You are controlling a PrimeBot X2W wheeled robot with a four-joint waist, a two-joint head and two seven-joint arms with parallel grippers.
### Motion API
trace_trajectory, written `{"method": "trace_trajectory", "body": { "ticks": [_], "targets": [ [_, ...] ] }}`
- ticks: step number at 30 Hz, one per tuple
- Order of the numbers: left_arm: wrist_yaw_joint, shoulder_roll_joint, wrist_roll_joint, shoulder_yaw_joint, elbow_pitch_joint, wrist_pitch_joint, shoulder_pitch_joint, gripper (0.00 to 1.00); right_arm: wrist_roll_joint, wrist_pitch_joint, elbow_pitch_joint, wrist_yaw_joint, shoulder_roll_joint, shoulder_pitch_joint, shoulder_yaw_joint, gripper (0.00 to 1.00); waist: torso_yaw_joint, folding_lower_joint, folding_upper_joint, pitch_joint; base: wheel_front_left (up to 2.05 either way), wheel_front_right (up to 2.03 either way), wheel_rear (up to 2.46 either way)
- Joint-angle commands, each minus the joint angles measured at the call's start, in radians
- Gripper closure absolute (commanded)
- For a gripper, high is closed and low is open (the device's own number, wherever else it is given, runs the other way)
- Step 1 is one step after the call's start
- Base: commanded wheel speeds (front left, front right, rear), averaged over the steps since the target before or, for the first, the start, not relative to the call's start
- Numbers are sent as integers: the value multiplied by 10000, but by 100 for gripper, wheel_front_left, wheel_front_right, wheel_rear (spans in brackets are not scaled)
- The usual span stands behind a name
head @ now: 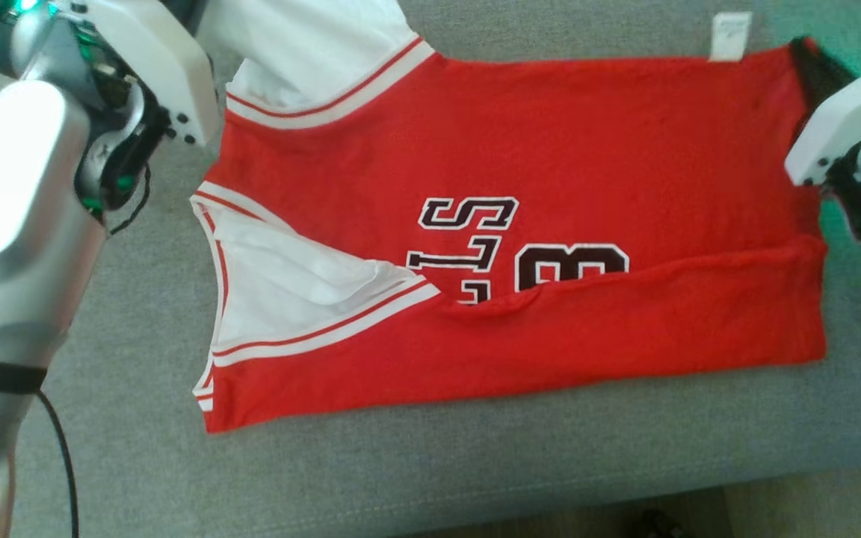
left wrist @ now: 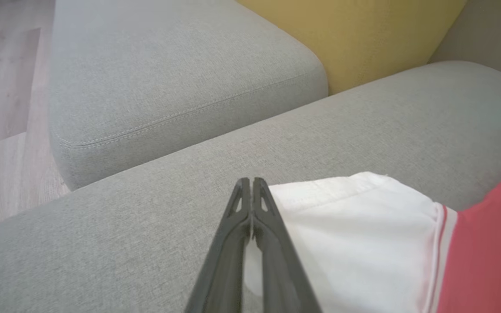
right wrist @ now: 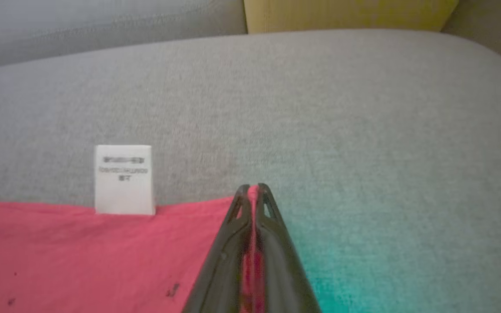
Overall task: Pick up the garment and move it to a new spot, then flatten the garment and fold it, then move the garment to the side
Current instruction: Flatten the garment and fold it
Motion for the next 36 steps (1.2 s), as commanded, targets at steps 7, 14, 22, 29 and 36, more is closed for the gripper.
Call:
{"method": "trace_trajectory", "body": {
  "ticks": [7, 14, 22, 29, 36],
  "targets": [
    [515, 223, 184, 716, -11, -840, -1022, 100, -272, -1370, 418, 35, -124, -940, -120, 100, -52, 0, 0, -19, 0, 0, 0],
    [469, -160, 306, 632, 733, -1499, -1364, 100, -651, -2213, 1338, 35, 257, -1308, -9, 100, -65, 0, 0, -198, 0, 0, 0],
    [67, -55, 261, 286, 879, -1558, -839, 100, -112, -2533, 1467, 35, 248, -898, 415, 100, -9, 0, 0, -639, 0, 0, 0],
    [-16, 421, 127, 88, 36, -1294, 126, 100, 617, -2345, 946, 35, -65, -14, 961, 100, 0, 0, 0, -1283, 0, 0, 0],
    [-205, 1223, -950, -85, -2215, 105, 2107, 100, 1592, -1246, -106, 35, -962, 1280, 1767, 100, 91, 0, 0, -1997, 0, 0, 0]
  ]
}}
